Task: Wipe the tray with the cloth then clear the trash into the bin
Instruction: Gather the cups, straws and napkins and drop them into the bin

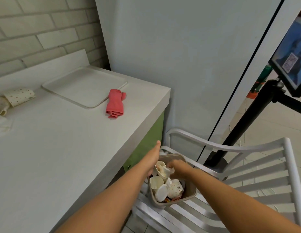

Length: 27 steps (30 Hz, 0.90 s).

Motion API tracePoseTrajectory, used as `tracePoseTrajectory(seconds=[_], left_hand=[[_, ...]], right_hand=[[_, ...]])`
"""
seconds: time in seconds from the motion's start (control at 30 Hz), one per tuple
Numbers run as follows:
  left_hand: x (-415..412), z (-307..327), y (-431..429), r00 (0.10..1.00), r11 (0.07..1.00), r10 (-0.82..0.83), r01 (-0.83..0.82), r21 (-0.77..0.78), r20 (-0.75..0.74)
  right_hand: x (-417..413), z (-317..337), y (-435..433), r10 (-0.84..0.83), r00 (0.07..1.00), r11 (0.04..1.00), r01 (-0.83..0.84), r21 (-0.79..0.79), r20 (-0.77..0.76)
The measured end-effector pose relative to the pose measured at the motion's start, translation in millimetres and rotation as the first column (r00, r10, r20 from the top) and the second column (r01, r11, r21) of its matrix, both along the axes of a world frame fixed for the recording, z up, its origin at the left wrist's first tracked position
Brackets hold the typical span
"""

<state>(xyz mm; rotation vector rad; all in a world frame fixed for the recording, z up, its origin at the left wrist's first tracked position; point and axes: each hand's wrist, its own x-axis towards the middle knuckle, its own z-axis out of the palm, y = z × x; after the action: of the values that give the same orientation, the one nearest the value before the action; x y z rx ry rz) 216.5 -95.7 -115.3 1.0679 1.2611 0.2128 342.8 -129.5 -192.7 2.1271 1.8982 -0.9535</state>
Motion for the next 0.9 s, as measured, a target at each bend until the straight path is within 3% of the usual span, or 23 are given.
tracePoseTrajectory(seconds=[0.13,0.37,0.47,0.63,0.9], left_hand=[[-5.2,-0.6,4.1,0.999,0.999,0.013,-0.011,0.049,-0.032],[-17.3,5.9,10.2,0.998,0.973,0.052,-0.042,0.228,-0.039],[-26.7,18.2,15.1,0.993,0.944,0.106,-0.119,0.307,0.061],[-68.1,43.2,29.5,0.951,0.820,0.248,-0.308,0.483,0.186],[-179.9,65.8,49.1,0.845,0.599,0.503,-0.491,0.633,0.181]], right_hand=[[1.5,-4.1,-5.4,0.077,0.994,0.983,-0.063,-0.172,0.075],[-10.5,40.4,30.7,0.190,0.977,0.974,-0.175,-0.143,0.098],[-25.4,70.6,49.8,0.164,0.985,0.976,-0.154,-0.153,0.054],[-71.2,128.1,76.6,0.225,0.974,0.957,-0.218,-0.191,0.011],[-175.6,183.4,104.7,0.400,0.916,0.916,-0.399,-0.042,0.020]])
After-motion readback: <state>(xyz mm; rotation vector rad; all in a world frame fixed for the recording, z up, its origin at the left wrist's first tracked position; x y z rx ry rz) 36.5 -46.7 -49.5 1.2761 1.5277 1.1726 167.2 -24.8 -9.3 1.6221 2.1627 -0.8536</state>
